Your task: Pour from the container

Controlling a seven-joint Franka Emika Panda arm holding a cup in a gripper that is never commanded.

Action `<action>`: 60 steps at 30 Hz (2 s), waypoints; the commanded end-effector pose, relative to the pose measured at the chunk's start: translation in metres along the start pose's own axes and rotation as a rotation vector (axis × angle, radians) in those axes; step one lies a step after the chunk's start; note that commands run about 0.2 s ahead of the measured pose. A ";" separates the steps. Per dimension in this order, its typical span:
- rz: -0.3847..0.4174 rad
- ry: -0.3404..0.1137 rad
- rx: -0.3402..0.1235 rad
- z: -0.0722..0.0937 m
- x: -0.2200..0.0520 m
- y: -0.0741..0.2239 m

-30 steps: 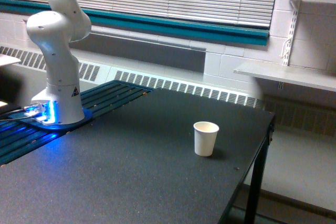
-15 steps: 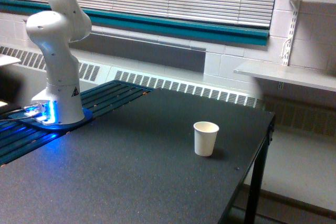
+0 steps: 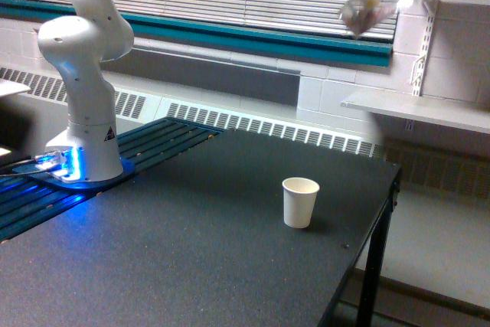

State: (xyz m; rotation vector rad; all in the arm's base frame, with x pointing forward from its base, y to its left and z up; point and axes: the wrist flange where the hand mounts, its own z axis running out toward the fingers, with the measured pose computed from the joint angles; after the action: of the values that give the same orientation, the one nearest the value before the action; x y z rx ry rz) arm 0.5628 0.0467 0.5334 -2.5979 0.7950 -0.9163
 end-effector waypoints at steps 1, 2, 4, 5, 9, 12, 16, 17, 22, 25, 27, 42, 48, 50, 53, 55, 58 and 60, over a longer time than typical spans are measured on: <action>-0.068 -0.042 -0.021 0.027 -0.025 0.011; -0.073 -0.049 -0.024 0.032 -0.028 0.014; -0.085 -0.050 -0.034 0.037 -0.036 0.017; -0.094 -0.050 -0.036 0.040 -0.040 0.019; -0.106 -0.055 -0.051 0.047 -0.053 0.031; -0.103 -0.055 -0.064 0.051 -0.061 0.043; -0.105 -0.065 -0.082 0.055 -0.073 0.056; -0.112 -0.065 -0.086 0.056 -0.076 0.058; -0.117 -0.080 -0.114 0.062 -0.091 0.071; -0.117 -0.092 -0.131 0.068 -0.098 0.079; -0.122 -0.102 -0.142 0.072 -0.105 0.083; -0.153 -0.159 -0.215 0.100 -0.142 0.103; -0.150 -0.179 -0.251 0.111 -0.154 0.116; -0.147 -0.189 -0.263 0.114 -0.157 0.121; -0.147 -0.198 -0.281 0.118 -0.161 0.127; -0.148 -0.196 -0.290 0.120 -0.163 0.129; -0.150 -0.205 -0.308 0.123 -0.166 0.134; -0.155 -0.207 -0.319 0.125 -0.168 0.136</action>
State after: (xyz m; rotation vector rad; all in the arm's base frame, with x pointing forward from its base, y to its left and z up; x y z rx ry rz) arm 0.4803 0.0483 0.3032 -3.0185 0.6438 -0.5930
